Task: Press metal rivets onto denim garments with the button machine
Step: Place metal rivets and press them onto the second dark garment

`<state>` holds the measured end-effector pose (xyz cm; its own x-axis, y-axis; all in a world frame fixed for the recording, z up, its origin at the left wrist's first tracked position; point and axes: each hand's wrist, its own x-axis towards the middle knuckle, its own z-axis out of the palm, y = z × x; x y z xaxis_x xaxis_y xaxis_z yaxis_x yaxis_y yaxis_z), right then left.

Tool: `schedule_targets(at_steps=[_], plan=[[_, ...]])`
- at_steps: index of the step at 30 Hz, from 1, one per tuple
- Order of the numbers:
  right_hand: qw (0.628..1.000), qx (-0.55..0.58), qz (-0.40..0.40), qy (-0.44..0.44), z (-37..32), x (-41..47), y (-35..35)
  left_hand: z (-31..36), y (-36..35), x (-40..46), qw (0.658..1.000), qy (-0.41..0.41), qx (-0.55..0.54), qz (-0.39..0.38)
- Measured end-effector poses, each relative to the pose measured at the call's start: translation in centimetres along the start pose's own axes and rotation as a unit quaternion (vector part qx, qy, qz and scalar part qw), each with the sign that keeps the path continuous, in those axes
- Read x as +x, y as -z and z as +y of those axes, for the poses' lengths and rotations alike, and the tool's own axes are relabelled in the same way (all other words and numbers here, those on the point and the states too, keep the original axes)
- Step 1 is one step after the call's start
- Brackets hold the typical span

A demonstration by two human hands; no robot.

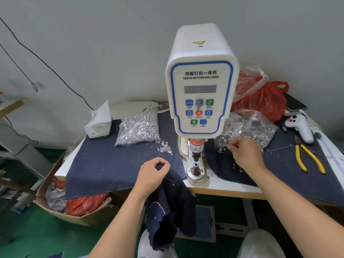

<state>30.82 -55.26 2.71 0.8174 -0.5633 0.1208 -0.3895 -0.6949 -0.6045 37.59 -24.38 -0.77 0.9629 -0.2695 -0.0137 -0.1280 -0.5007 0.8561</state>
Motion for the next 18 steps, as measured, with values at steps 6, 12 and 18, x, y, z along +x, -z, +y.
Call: schedule_targets(at_steps=[6,12,18], plan=[[0.936,0.311,-0.125,-0.106,-3.0,-4.2,-0.4,-0.1,0.0,0.0,1.000,-0.001,-0.001,0.000],[0.741,0.552,-0.254,-0.288,-6.2,-7.6,-0.8,-0.1,0.0,-0.1,1.000,-0.001,-0.003,-0.001],[0.643,0.611,-0.269,-0.376,-7.0,-8.0,-1.0,-0.1,0.1,-0.2,1.000,-0.003,-0.005,-0.001]])
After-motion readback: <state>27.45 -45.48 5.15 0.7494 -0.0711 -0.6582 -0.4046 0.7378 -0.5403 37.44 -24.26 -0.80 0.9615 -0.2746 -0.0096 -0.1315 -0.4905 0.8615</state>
